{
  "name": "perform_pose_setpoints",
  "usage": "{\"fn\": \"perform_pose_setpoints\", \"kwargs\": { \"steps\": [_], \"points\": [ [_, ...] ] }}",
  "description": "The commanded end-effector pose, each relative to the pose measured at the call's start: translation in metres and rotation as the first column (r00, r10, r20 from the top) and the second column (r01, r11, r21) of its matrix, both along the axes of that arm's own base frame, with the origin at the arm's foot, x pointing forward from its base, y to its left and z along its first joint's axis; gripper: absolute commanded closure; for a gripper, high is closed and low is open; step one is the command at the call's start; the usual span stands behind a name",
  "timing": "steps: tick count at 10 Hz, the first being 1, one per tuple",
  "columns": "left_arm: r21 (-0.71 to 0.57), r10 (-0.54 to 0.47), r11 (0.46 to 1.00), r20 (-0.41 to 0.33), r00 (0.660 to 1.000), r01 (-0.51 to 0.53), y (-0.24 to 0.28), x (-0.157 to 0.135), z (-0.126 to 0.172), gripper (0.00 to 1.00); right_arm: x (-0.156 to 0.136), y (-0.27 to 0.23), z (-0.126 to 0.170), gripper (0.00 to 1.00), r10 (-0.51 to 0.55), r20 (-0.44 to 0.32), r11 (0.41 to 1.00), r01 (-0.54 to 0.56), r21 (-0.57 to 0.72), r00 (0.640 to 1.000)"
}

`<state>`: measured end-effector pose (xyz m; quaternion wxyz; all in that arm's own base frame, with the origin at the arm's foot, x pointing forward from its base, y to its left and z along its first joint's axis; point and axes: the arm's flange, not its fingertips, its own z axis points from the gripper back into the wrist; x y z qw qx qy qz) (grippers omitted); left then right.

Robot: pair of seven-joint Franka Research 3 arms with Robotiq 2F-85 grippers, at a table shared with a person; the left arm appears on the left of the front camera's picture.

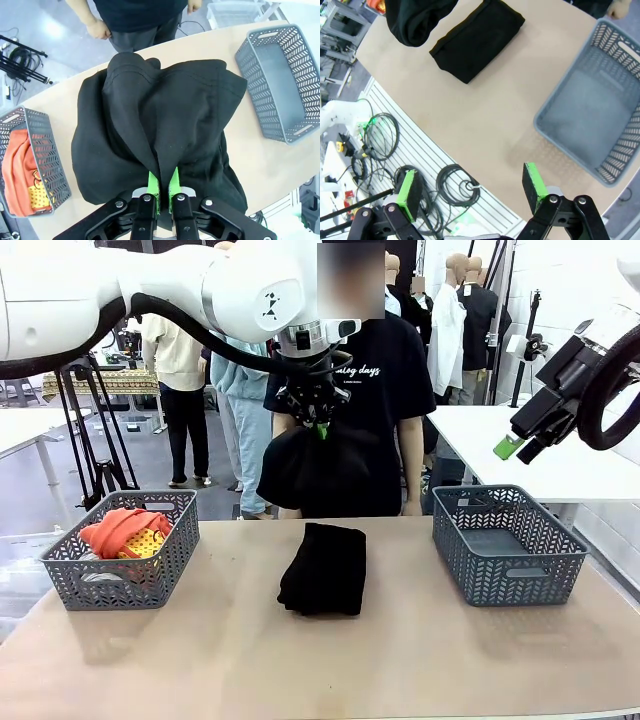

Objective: Sort the tops and bottoms.
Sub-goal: Sort the clothes according to human instructions.

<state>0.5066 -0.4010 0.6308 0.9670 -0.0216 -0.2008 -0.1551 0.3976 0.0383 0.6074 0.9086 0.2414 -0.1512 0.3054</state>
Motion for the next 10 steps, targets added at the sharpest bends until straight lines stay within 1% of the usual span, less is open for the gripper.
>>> {"fn": "perform_pose_setpoints", "kwargs": {
  "steps": [1,10],
  "points": [
    [0.002,0.002,1.0,0.014,1.0,-0.002,0.0021,-0.0014,0.0061,1.0,-0.0011,0.0001,-0.0011,0.0,-0.002,-0.003,1.0,0.002,-0.015,1.0],
    [0.002,0.002,1.0,0.014,1.0,-0.002,0.0021,-0.0014,0.0061,1.0,-0.0011,0.0001,-0.0011,0.0,-0.002,-0.003,1.0,0.002,-0.015,1.0]
  ]
}}
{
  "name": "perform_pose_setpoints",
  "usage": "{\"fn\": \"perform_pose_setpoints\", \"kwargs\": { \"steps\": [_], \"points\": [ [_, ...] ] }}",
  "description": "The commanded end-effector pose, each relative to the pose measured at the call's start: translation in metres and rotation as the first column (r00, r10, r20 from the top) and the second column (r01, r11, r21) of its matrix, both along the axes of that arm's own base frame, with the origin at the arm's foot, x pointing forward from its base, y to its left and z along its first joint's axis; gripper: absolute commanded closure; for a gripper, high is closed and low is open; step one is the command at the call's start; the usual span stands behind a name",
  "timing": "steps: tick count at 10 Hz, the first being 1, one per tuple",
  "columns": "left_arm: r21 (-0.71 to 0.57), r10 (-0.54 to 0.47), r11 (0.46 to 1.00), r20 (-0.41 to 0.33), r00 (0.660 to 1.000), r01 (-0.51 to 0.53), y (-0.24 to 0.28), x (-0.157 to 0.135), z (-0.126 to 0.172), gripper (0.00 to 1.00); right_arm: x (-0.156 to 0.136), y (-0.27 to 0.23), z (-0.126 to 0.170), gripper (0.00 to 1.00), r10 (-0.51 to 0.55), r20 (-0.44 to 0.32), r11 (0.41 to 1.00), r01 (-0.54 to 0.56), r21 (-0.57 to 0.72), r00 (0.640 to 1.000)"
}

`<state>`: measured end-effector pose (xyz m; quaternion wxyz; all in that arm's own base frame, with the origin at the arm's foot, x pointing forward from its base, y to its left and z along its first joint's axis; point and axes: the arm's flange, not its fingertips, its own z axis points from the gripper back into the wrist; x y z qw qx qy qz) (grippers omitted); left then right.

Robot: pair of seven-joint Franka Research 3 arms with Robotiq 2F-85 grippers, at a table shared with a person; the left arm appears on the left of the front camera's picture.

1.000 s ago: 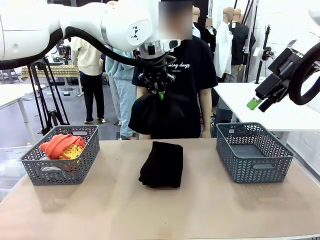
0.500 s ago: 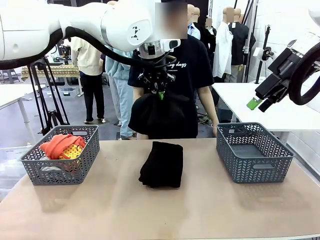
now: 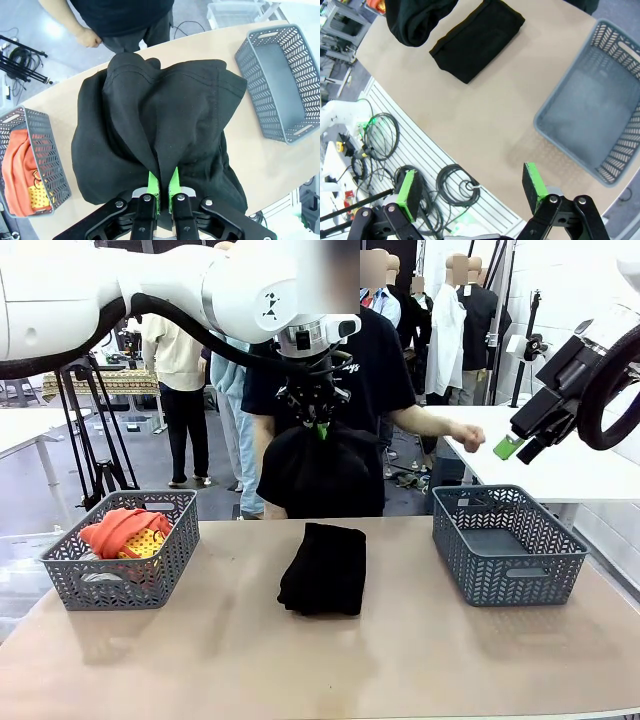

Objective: Sort the tops and bottoms.
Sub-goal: Sort the clothes according to human instructions.

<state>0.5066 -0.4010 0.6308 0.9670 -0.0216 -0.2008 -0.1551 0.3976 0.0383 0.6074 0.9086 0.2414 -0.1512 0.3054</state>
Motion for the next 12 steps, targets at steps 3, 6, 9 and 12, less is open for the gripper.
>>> {"fn": "perform_pose_setpoints", "kwargs": {
  "steps": [3,6,9,12],
  "points": [
    [0.002,0.002,1.0,0.014,1.0,-0.002,0.002,-0.0014,0.0061,1.0,-0.0011,0.0001,-0.0011,0.0,-0.002,-0.003,1.0,0.002,-0.015,1.0],
    [0.002,0.002,1.0,0.014,1.0,-0.002,0.002,-0.0014,0.0061,1.0,-0.0011,0.0001,-0.0011,0.0,-0.002,-0.003,1.0,0.002,-0.015,1.0],
    [0.002,0.002,1.0,0.014,1.0,-0.002,0.002,-0.0014,0.0061,1.0,-0.0011,0.0001,-0.0011,0.0,-0.002,-0.003,1.0,0.002,-0.015,1.0],
    [0.0,0.0,1.0,0.0,1.0,0.0,0.0,0.0,0.0,1.0,-0.0011,0.0001,-0.0011,0.0,-0.002,-0.003,1.0,0.002,-0.015,1.0]
  ]
}}
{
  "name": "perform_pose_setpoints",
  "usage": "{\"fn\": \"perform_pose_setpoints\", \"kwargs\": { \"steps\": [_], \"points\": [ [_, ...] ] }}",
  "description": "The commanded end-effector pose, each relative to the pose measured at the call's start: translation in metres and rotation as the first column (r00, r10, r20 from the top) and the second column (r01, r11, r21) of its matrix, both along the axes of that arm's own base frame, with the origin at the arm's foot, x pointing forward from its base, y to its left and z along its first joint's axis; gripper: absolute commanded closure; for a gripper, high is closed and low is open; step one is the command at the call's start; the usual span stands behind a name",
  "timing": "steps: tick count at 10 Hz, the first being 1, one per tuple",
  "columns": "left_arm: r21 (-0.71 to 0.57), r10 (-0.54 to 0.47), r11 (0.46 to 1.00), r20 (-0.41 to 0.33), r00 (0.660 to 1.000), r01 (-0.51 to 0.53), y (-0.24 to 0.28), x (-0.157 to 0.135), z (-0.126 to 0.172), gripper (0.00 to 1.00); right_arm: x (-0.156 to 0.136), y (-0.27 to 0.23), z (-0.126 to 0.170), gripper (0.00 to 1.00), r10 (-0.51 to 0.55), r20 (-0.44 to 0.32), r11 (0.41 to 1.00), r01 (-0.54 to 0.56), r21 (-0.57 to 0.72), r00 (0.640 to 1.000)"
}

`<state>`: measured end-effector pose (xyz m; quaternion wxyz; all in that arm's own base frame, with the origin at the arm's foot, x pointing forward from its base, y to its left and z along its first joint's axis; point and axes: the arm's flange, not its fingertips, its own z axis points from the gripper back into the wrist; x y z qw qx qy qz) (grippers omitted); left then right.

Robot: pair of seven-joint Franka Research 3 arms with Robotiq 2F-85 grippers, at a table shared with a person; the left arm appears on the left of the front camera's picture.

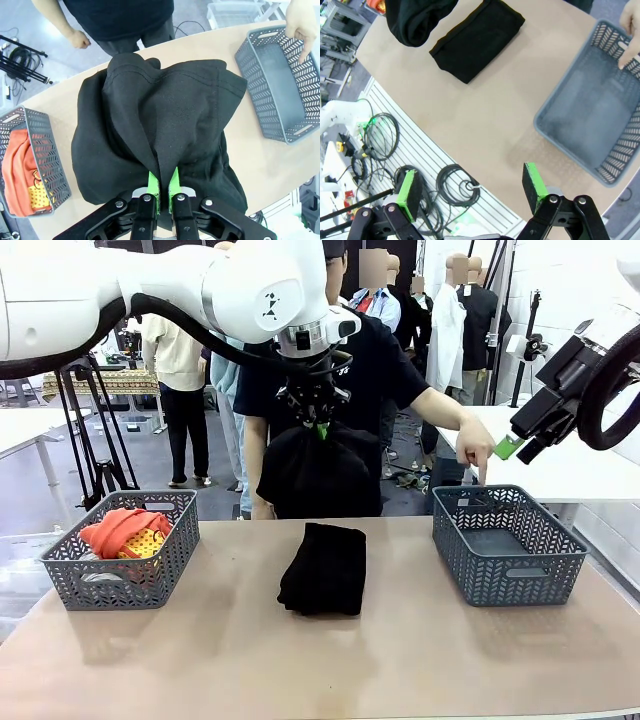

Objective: Sort the tops and bottoms.
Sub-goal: Sort the clothes according to human instructions.

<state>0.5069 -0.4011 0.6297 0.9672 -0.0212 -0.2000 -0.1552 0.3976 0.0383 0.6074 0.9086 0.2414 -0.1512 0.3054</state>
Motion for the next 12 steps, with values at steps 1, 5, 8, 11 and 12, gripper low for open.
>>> {"fn": "perform_pose_setpoints", "kwargs": {
  "steps": [1,5,8,11,12],
  "points": [
    [-0.016,-0.016,1.0,-0.007,1.0,0.016,-0.006,0.0,0.001,1.0,-0.001,0.0,-0.001,0.0,-0.002,-0.003,1.0,0.002,-0.015,1.0],
    [-0.068,-0.07,0.995,0.004,0.998,0.07,-0.028,0.006,0.003,1.0,-0.001,0.0,-0.001,0.0,-0.002,-0.003,1.0,0.002,-0.015,1.0],
    [-0.083,-0.058,0.995,0.004,0.998,0.058,-0.027,0.0,0.009,1.0,-0.001,0.0,-0.001,0.0,-0.002,-0.003,1.0,0.002,-0.015,1.0],
    [-0.055,-0.049,0.997,0.006,0.999,0.05,-0.03,0.0,-0.007,1.0,-0.001,0.0,-0.001,0.0,-0.002,-0.003,1.0,0.002,-0.015,1.0],
    [-0.054,-0.05,0.997,0.002,0.999,0.05,-0.03,0.0,-0.009,1.0,0.0,0.0,0.0,0.0,0.0,0.0,1.0,0.0,0.0,1.0]
  ]
}}
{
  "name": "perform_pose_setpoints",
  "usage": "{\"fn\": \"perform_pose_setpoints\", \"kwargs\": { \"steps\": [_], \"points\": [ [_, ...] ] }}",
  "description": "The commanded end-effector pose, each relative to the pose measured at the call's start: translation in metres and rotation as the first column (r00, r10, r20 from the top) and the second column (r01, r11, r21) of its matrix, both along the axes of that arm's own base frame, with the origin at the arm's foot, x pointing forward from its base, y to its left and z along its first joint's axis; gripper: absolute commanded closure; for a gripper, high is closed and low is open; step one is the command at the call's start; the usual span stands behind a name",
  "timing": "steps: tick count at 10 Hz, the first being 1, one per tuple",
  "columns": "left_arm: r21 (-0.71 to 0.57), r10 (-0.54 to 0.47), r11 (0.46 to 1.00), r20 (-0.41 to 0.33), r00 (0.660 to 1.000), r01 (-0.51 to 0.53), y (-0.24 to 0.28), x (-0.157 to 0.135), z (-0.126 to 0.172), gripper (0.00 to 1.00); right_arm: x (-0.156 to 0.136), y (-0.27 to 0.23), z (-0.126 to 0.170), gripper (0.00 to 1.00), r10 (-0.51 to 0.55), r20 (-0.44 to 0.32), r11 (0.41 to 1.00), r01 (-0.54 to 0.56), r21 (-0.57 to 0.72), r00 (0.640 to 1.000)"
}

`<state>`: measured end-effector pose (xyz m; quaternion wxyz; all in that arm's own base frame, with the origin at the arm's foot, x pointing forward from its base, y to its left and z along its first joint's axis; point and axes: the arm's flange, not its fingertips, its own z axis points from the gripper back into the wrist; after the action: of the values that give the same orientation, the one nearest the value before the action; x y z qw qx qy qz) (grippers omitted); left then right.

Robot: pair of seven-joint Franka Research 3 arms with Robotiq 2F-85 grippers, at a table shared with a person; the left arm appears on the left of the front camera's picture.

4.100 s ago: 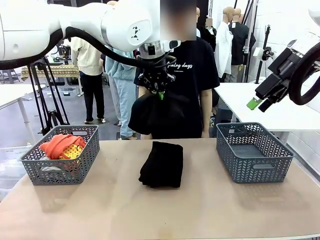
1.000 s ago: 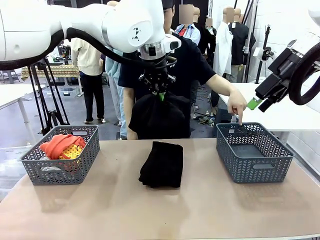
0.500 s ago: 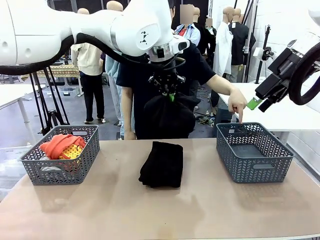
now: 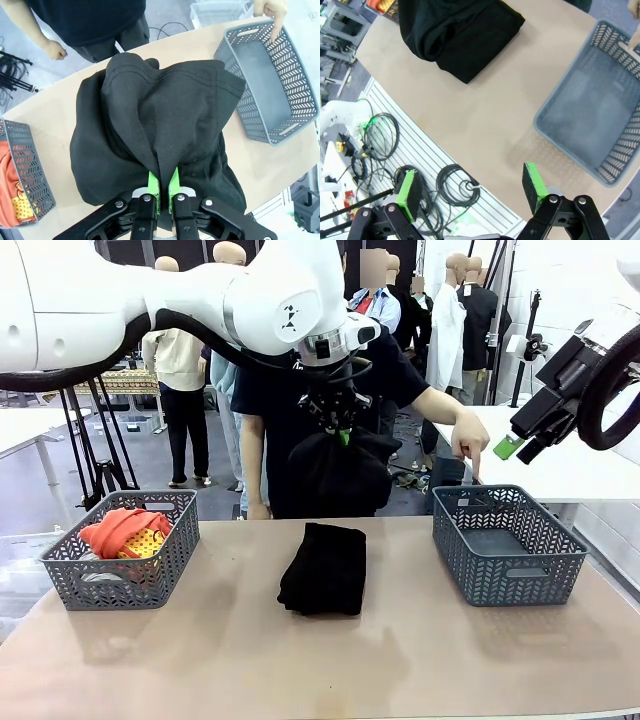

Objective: Sort the tops and bottoms.
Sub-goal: Sort the clothes according to human instructions.

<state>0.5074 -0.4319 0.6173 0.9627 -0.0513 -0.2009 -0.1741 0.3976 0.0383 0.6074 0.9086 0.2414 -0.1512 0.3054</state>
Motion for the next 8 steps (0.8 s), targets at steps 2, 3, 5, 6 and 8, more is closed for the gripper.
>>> {"fn": "perform_pose_setpoints", "kwargs": {
  "steps": [2,3,5,6,8],
  "points": [
    [-0.148,-0.07,0.985,0.09,0.993,0.083,-0.04,-0.003,0.02,1.0,-0.018,-0.015,0.034,0.0,-0.03,0.079,0.999,0.031,-0.007,0.996],
    [-0.178,-0.136,0.971,0.138,0.981,0.16,-0.063,-0.003,0.024,1.0,-0.028,-0.028,0.045,0.0,-0.068,0.117,0.998,0.07,-0.008,0.991],
    [-0.212,-0.216,0.945,0.168,0.962,0.249,-0.104,0.005,0.027,1.0,-0.05,-0.061,0.06,0.0,-0.171,0.177,0.985,0.169,0.025,0.969],
    [-0.218,-0.248,0.934,0.179,0.952,0.284,-0.12,0.009,0.027,1.0,-0.062,-0.075,0.064,0.0,-0.212,0.194,0.977,0.208,0.042,0.958],
    [-0.256,-0.262,0.917,0.194,0.945,0.307,-0.144,0.003,0.028,1.0,-0.077,-0.091,0.067,0.0,-0.295,0.205,0.956,0.285,0.075,0.933]
  ]
}}
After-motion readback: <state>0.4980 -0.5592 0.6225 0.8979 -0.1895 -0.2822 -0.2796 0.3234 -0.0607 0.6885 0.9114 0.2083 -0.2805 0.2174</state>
